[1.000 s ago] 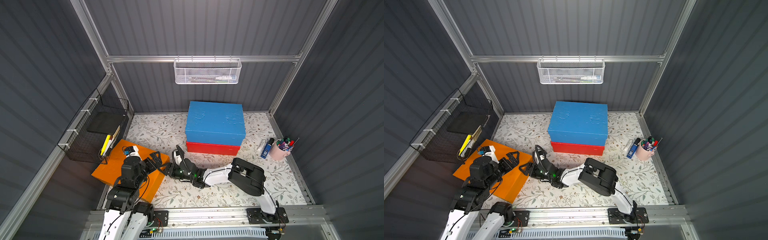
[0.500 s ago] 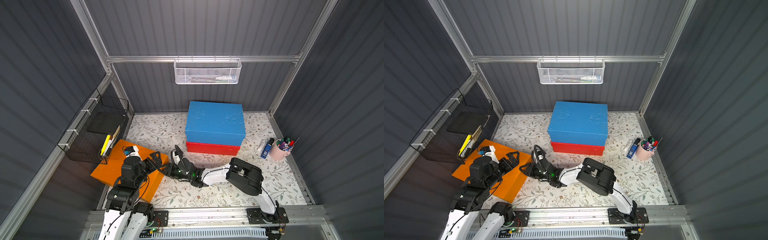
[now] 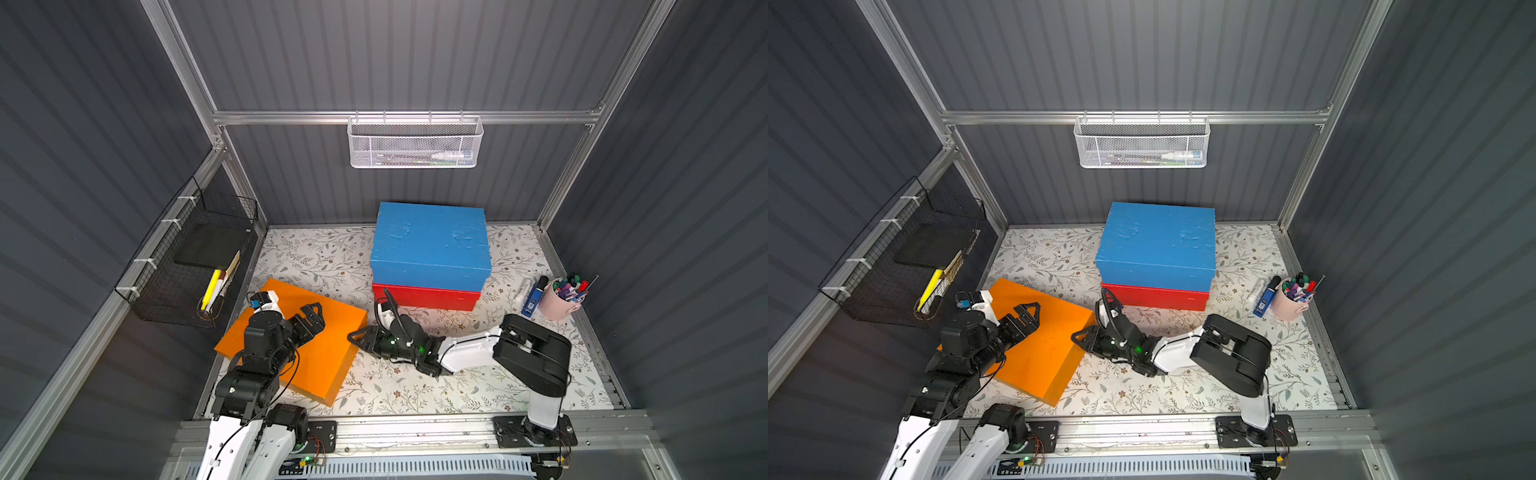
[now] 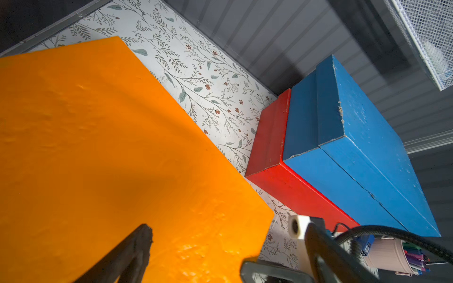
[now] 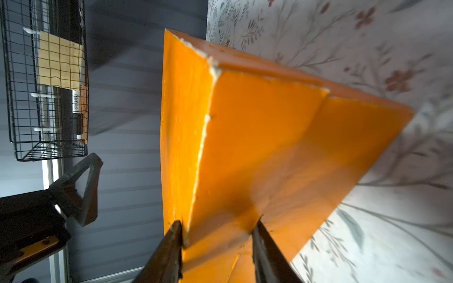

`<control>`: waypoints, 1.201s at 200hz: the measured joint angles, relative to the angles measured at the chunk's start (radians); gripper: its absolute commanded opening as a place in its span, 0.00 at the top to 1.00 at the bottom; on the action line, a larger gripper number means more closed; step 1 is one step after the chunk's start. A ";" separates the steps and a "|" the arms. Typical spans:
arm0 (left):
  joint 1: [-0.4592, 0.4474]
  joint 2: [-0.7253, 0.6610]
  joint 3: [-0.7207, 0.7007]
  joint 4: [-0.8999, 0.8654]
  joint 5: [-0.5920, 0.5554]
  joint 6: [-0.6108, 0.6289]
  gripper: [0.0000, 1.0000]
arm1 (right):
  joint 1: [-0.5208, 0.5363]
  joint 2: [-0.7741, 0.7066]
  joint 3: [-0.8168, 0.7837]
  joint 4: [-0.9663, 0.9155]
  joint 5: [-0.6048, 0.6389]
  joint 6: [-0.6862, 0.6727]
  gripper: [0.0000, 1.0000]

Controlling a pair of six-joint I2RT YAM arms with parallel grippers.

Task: Stack the shoeboxes
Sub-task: Move the shoebox to the center of the board.

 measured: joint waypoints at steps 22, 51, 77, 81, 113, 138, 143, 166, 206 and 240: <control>0.000 0.034 0.000 0.008 -0.005 0.001 0.01 | -0.021 -0.115 -0.104 -0.043 -0.015 -0.005 0.61; 0.000 0.099 0.000 0.026 -0.046 0.020 0.01 | -0.052 -0.301 -0.223 -0.181 -0.023 -0.045 0.57; 0.000 0.156 0.000 0.073 -0.092 0.042 0.01 | -0.071 -0.462 -0.283 -0.319 -0.011 -0.091 0.51; 0.000 0.169 0.000 0.082 -0.098 0.046 0.01 | -0.073 -0.484 -0.288 -0.337 -0.008 -0.095 0.49; 0.000 0.312 0.054 0.103 -0.167 0.088 0.01 | -0.082 -0.562 -0.296 -0.427 -0.013 -0.143 0.36; 0.031 0.442 0.105 0.140 -0.217 0.127 0.01 | -0.082 -0.528 -0.273 -0.463 -0.043 -0.175 0.31; 0.050 0.467 0.115 0.147 -0.217 0.136 0.01 | -0.079 -0.518 -0.264 -0.468 -0.048 -0.180 0.30; 0.163 0.591 0.159 0.195 -0.200 0.166 0.01 | -0.061 -0.468 -0.217 -0.469 -0.064 -0.204 0.27; 0.257 0.808 0.248 0.245 -0.186 0.197 0.01 | -0.046 -0.432 -0.159 -0.465 -0.072 -0.238 0.20; 0.329 0.980 0.354 0.283 -0.159 0.200 0.01 | -0.045 -0.368 -0.125 -0.432 -0.089 -0.243 0.20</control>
